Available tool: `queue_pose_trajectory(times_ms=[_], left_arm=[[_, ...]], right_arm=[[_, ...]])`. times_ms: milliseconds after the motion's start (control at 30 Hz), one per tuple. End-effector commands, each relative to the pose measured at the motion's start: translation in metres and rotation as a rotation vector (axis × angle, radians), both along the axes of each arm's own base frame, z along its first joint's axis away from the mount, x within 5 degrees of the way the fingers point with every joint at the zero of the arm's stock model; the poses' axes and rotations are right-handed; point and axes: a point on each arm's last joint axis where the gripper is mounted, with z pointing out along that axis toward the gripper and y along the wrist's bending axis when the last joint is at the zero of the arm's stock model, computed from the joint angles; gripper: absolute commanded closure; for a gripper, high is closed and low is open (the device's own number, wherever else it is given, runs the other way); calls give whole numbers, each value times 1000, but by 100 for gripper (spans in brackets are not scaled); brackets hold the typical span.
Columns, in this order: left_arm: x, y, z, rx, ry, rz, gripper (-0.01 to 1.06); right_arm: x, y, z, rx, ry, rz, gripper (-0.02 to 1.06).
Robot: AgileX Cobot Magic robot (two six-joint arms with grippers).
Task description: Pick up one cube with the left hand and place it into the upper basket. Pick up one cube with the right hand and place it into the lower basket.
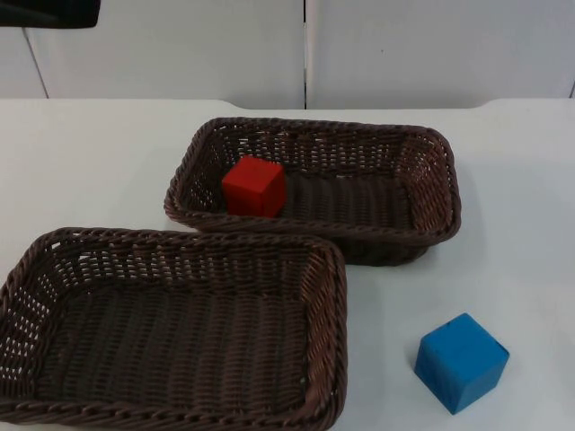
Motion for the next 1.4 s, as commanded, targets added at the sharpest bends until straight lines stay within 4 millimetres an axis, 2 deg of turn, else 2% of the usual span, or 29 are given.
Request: queue_pose_trajectory(times_ms=[0,333,500,633,700,800,900,1100,1367], left_arm=[[-2,0,-1,-11,6,-4,0],[-2,0,-1,-12,5,-4,0],[-2,0,-1,-12,5,-4,0],[-2,0,-1,-12,5,-4,0],[-2,0,0,-13,5,-4,0],[-2,0,0,-13,5,-4,0],[-2,0,0,-13,5,-4,0],[-2,0,0,-13,5,-4,0],[-2,0,-1,-12,5,-4,0]], right_arm=[[14,4,-6,30,20,18,-1],[33,8,-23,42,88,20,-1],[41,24,-28,36,67,91,-1],[49,54,-37,29,29,218,-1],[50,58,-39,28,30,234,-1],[53,82,-55,14,65,326,-1],[54,92,-63,5,89,363,-1],[63,128,-92,-77,152,483,-1],[81,159,-119,-172,128,502,-1]])
